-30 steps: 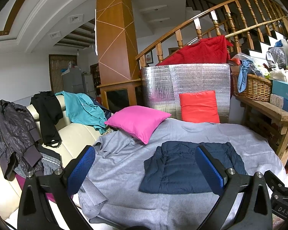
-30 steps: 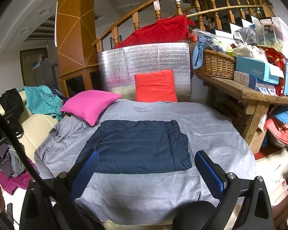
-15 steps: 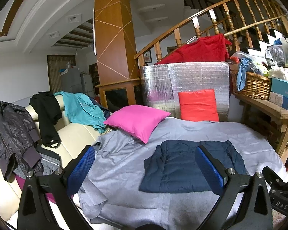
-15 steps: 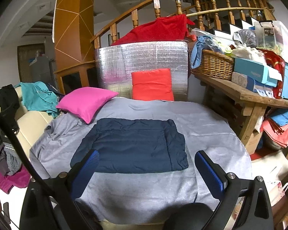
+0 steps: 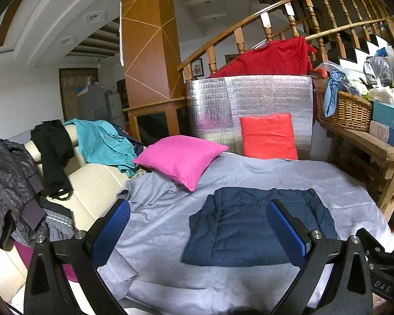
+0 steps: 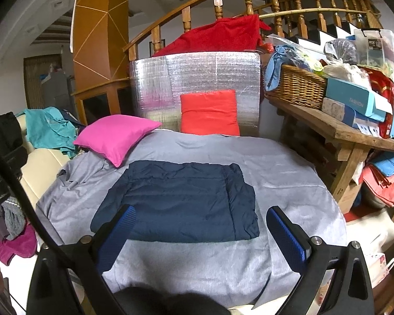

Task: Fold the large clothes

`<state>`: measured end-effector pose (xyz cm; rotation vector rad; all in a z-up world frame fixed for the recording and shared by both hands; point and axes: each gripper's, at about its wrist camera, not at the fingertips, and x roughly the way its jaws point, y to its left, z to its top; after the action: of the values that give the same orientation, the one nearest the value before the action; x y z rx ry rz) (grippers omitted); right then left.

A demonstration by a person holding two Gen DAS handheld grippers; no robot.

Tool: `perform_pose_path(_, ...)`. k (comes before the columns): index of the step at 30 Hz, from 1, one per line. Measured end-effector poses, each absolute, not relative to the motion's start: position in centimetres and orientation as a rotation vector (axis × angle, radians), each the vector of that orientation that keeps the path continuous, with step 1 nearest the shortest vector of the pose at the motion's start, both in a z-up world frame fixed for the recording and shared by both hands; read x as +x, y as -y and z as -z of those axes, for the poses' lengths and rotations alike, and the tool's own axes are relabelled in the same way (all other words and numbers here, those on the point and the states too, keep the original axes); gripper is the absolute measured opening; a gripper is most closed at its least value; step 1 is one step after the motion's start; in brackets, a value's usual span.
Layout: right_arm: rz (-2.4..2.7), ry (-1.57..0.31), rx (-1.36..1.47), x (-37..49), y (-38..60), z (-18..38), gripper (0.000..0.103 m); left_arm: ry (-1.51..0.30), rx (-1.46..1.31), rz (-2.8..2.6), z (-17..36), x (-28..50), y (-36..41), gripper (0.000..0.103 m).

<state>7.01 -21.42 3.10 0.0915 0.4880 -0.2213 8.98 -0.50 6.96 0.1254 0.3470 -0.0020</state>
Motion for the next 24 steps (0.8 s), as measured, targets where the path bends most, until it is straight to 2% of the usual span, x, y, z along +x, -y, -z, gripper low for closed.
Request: perform_pose_path(24, 0.243, -0.527, 0.132, 13.3, 23.5, -1.6, 0.101, -0.413, 0.126, 0.021, -5.0, 15.6, 1.8, 0.103)
